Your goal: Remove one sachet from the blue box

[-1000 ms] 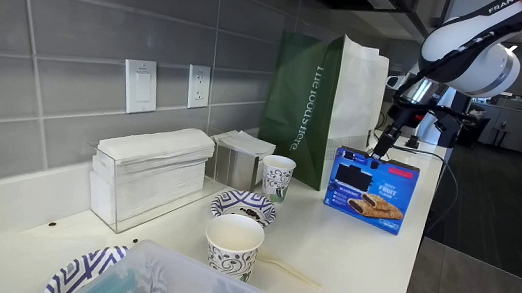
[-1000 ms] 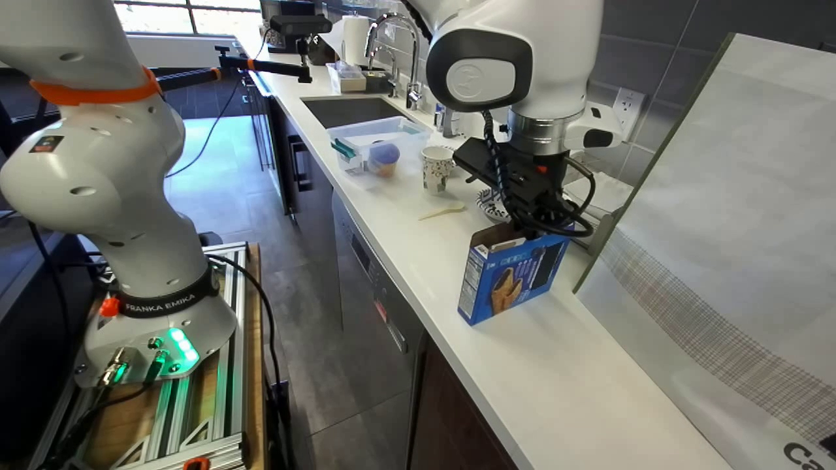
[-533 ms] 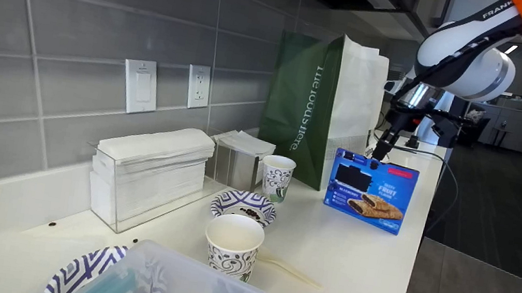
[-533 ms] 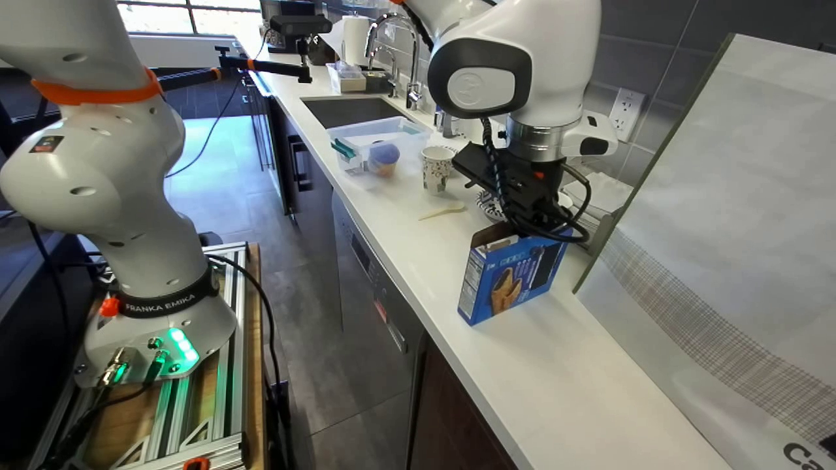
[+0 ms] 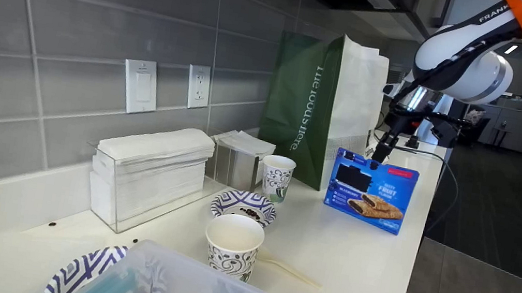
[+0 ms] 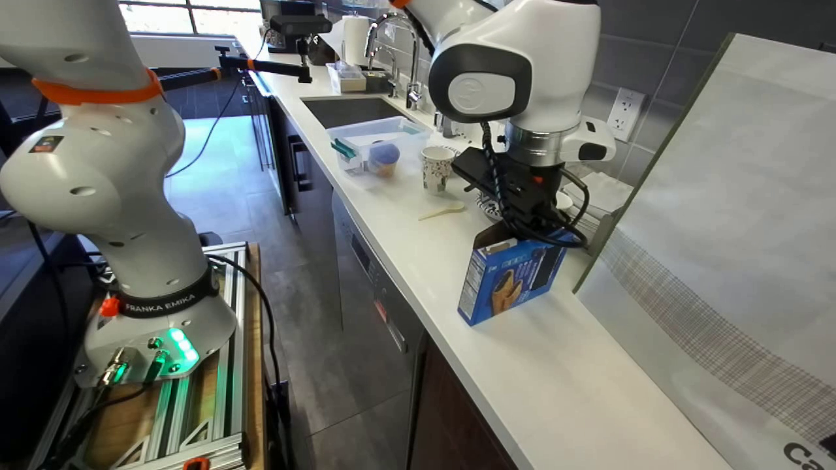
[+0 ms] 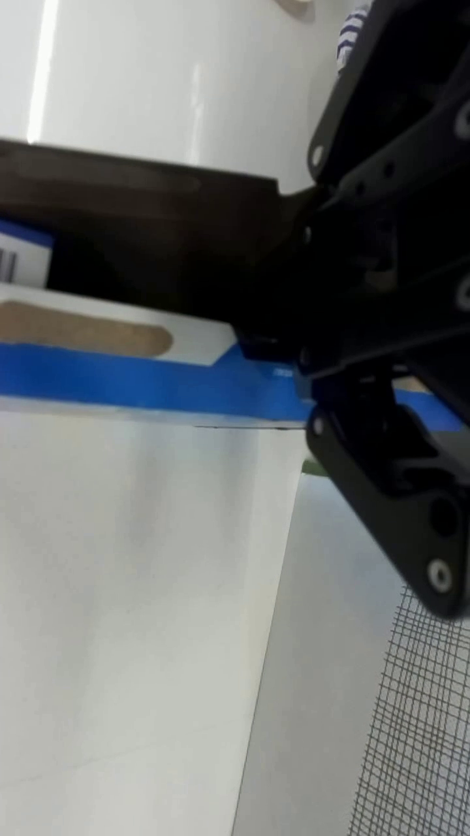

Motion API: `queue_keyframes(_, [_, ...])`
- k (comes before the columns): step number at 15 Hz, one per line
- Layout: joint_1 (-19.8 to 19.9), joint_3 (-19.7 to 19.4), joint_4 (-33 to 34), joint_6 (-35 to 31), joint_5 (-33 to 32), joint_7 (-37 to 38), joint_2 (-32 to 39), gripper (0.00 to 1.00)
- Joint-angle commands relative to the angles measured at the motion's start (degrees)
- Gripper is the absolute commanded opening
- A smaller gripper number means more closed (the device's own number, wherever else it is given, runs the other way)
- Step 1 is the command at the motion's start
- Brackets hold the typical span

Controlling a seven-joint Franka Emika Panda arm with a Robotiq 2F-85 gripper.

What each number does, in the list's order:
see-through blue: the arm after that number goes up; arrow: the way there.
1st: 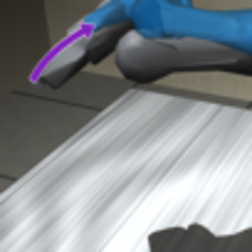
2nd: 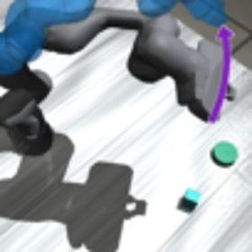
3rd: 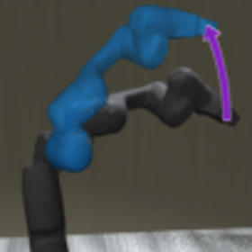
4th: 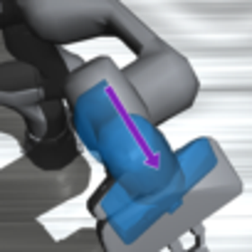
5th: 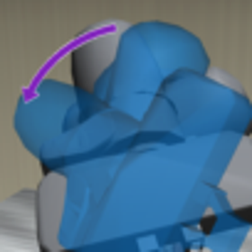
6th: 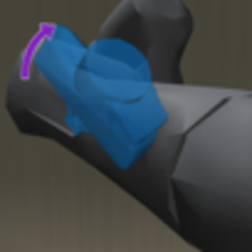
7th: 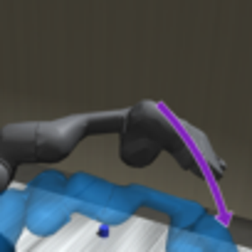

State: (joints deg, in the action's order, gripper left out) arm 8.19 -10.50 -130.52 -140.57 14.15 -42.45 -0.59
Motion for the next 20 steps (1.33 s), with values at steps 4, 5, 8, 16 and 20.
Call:
queue_keyframes(4, [0.39, 0.32, 0.06, 0.21, -1.72, 0.87, -0.42, 0.47])
queue_keyframes(5, [0.38, 0.32, -0.04, 0.22, -1.85, 0.78, -0.44, 0.52])
queue_keyframes(8, [0.37, 0.29, -0.22, 0.09, -2.37, 0.84, -0.33, 0.73])
queue_keyframes(16, [0.39, 0.37, -1.53, -0.37, -4.21, 0.93, 0.21, 1.0])
queue_keyframes(20, [0.38, 0.38, -1.24, -0.79, -3.46, 0.52, 0.01, 0.75])
